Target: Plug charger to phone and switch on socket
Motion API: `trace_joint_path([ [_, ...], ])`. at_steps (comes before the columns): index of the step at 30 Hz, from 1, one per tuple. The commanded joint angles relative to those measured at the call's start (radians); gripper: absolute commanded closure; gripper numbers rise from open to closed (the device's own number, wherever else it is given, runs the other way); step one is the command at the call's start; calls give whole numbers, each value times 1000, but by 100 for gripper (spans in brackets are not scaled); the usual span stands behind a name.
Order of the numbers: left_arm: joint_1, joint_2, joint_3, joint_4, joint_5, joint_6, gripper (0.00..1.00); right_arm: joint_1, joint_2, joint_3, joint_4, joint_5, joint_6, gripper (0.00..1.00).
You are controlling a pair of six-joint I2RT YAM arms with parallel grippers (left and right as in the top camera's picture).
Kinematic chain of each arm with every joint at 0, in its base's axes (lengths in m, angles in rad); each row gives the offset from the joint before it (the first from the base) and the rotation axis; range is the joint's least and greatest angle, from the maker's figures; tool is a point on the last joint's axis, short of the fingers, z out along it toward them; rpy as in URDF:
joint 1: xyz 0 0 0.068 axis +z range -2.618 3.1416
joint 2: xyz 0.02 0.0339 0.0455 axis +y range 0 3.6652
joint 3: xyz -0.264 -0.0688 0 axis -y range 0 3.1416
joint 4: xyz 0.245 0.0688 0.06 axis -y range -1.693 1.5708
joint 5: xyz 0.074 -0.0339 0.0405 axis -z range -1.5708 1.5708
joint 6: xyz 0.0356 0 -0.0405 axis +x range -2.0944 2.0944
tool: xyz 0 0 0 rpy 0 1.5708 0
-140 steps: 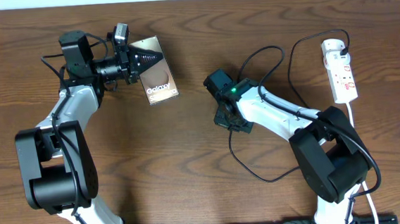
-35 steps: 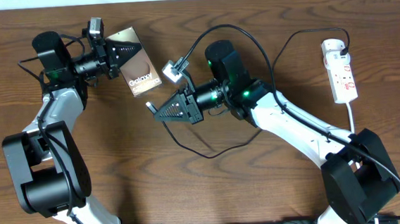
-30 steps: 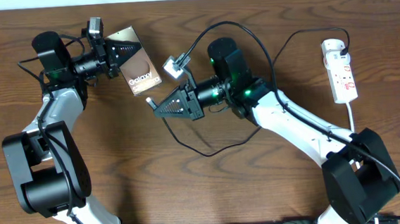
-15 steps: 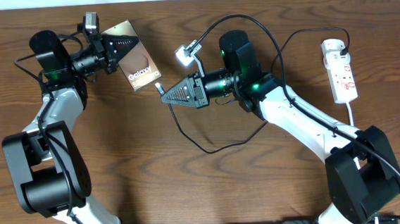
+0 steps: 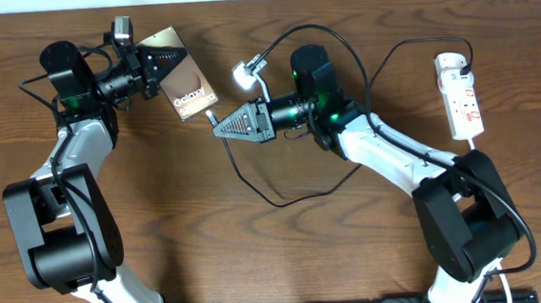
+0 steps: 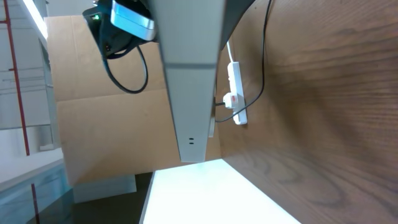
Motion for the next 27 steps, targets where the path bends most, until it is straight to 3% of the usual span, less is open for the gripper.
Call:
trace_joint_path([
  [1,5,-12,23,21,11,-24,92,0,10,0,10,-24,25,99],
  [10,5,-12,23,188,17,-144,93,-2,13,0,16,-19,15,99],
  [20,5,-12,23,191,29,-158,93,-2,13,0,15,21,17,99],
  [27,4,-12,23,191,24,-162,93,-1,13,0,54,55,114,99],
])
